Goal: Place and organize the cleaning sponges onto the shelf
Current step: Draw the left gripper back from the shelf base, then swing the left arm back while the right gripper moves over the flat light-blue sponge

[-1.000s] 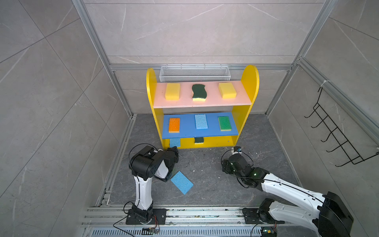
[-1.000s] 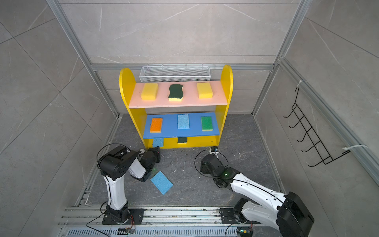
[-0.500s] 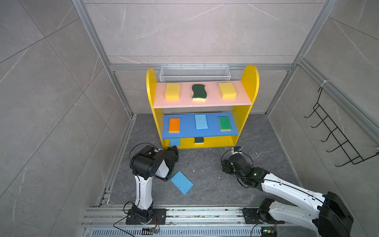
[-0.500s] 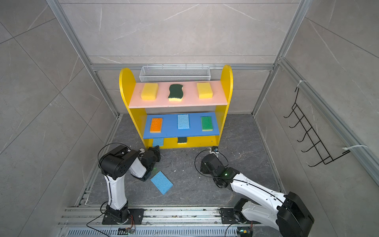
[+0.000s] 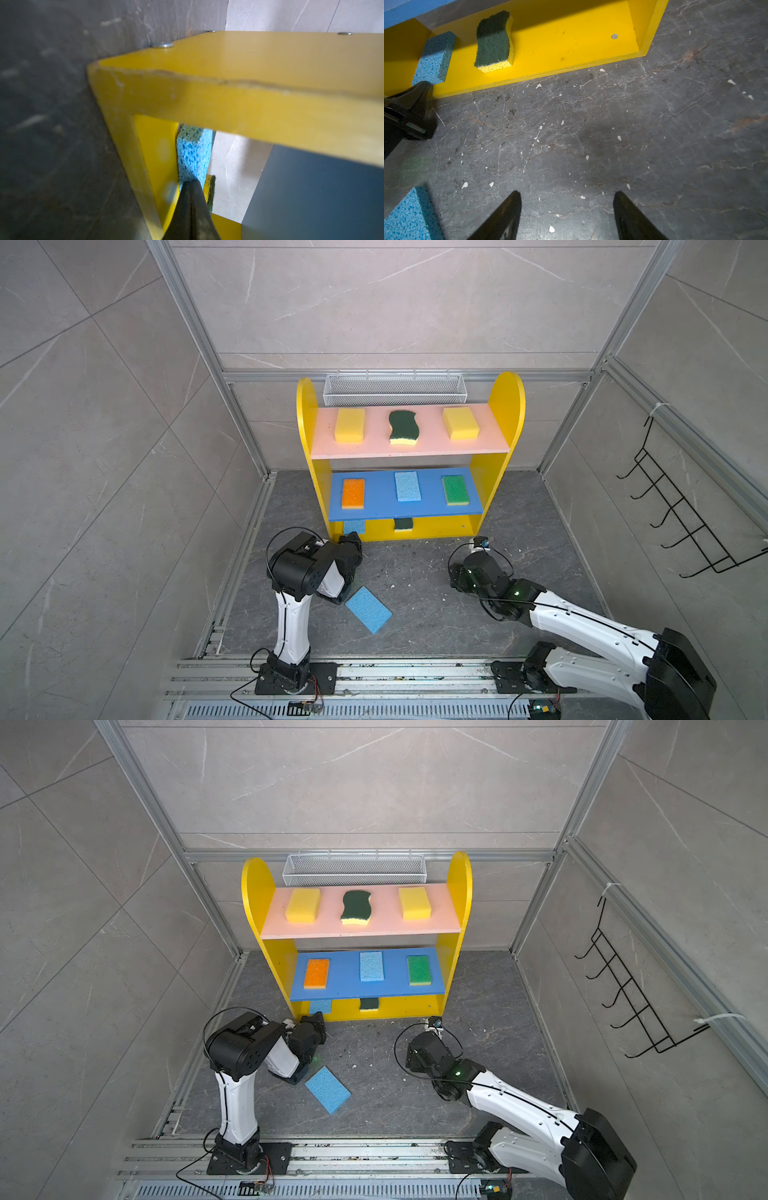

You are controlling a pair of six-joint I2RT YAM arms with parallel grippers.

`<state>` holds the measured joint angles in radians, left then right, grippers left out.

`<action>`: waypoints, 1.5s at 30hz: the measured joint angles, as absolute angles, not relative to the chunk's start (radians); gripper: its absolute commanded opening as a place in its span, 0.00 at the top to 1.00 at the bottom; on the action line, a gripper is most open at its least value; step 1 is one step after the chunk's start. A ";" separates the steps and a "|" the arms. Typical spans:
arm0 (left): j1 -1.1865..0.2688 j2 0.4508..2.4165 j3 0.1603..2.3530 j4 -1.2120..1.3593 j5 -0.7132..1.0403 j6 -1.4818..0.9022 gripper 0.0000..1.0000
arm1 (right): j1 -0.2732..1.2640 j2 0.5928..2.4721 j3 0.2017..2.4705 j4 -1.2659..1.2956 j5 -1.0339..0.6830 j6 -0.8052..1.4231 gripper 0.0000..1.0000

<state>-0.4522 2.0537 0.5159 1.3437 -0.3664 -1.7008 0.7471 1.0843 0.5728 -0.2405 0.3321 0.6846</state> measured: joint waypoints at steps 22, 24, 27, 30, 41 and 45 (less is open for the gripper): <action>-0.465 1.143 0.603 0.187 -0.340 -1.263 0.91 | 0.747 1.086 0.573 -0.241 0.308 0.684 0.29; -0.466 1.064 0.639 0.061 -0.339 -1.204 0.88 | 0.748 1.081 0.573 -0.241 0.301 0.685 0.29; -0.466 0.984 0.672 -0.115 -0.336 -1.126 0.83 | 0.771 1.080 0.573 -0.248 0.302 0.684 0.29; -0.466 0.921 0.672 -0.261 -0.328 -1.064 0.76 | 0.839 1.080 0.580 -0.274 0.319 0.682 0.29; -0.466 0.733 0.663 -0.601 -0.304 -0.943 0.36 | 1.026 1.200 0.683 -0.286 0.309 0.587 0.24; -0.466 0.713 0.647 -0.667 -0.284 -0.930 0.34 | 1.074 1.302 0.733 -0.267 0.294 0.544 0.22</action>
